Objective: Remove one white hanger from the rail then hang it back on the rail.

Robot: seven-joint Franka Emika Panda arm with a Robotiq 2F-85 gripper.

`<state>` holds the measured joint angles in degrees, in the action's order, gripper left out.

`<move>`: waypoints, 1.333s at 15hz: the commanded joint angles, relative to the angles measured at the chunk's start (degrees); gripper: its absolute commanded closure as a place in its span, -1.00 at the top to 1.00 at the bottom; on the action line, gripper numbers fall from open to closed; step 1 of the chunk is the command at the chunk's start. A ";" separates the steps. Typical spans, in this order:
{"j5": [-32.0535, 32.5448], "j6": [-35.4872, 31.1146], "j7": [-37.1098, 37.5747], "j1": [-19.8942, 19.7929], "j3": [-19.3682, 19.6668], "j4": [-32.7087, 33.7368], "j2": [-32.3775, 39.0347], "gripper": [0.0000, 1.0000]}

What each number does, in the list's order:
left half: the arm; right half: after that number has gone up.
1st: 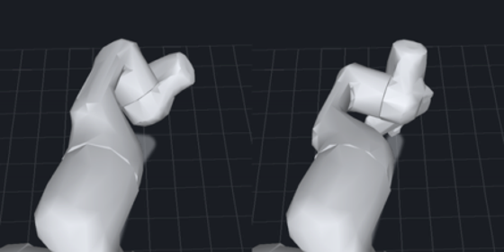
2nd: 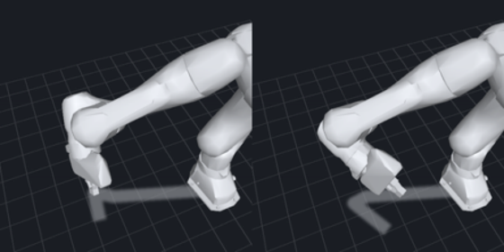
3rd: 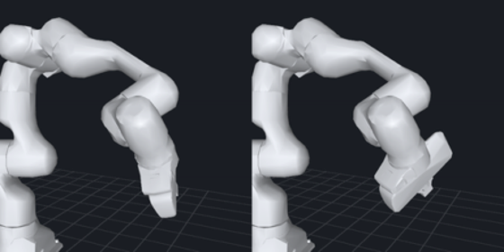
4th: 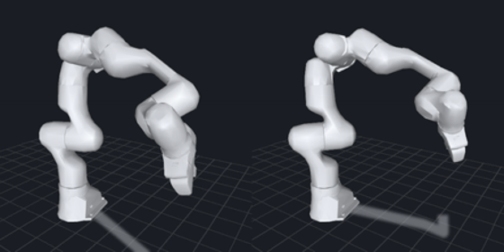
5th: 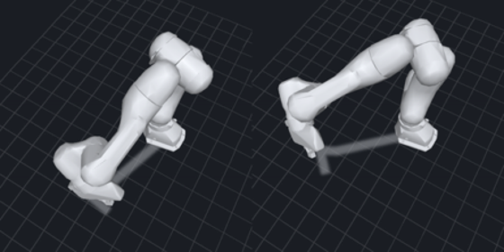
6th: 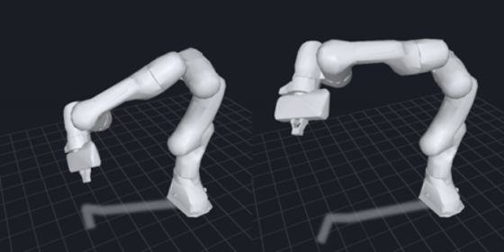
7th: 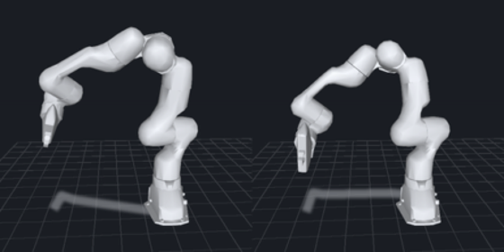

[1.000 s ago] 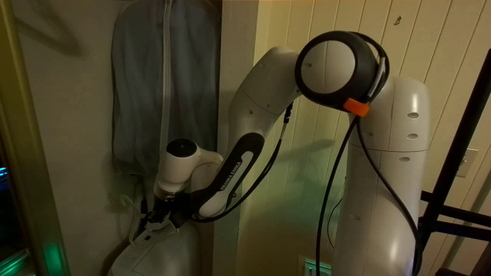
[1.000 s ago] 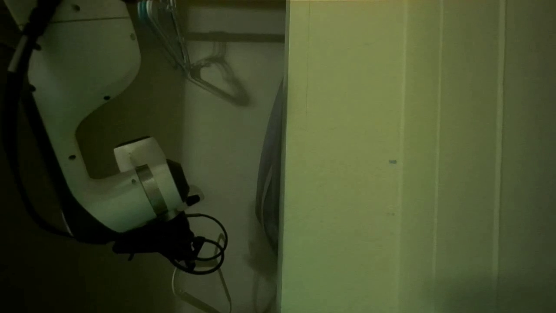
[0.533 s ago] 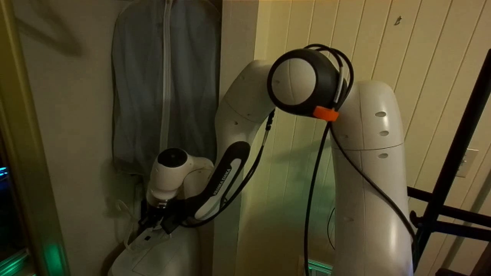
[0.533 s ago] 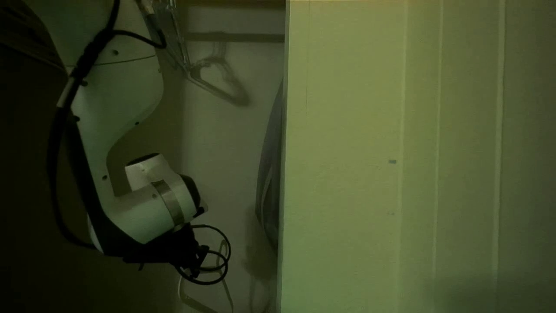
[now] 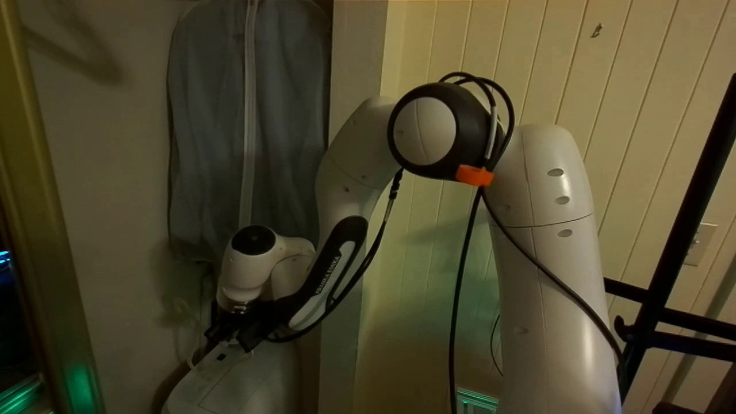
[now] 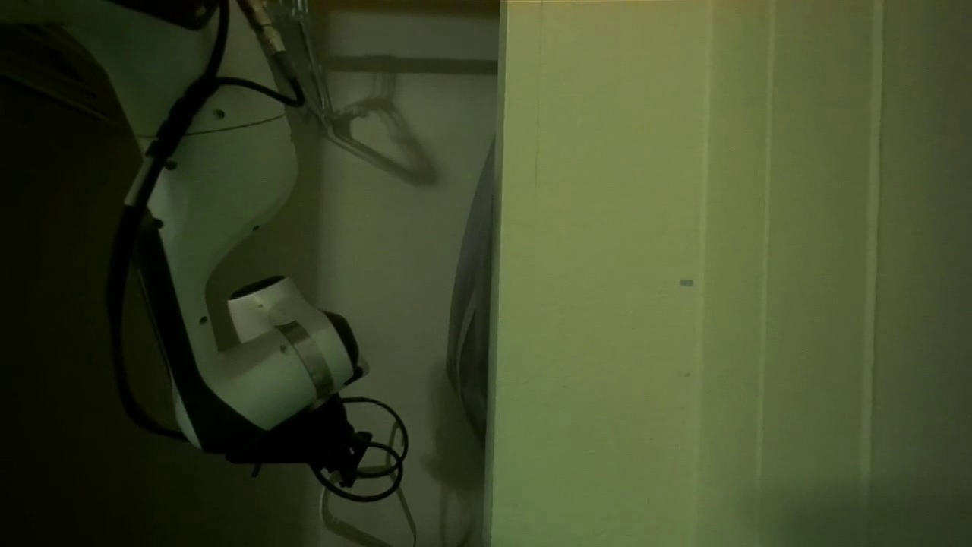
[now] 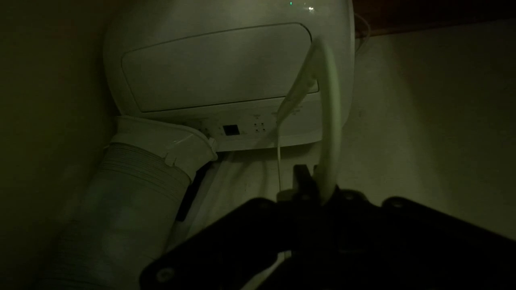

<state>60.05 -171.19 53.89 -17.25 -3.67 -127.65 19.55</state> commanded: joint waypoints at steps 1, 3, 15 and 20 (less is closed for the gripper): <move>-1.04 1.48 0.29 0.17 -0.23 0.18 0.49 -0.97; -2.40 2.71 -1.08 -0.31 -0.96 -0.57 -0.16 -0.97; -5.52 7.12 -2.54 -1.00 -1.35 -1.41 -2.90 -0.97; -8.76 9.88 -5.51 -1.55 -2.33 -2.29 -4.17 -0.97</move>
<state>54.67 -163.61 51.44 -17.80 -4.61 -128.05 17.59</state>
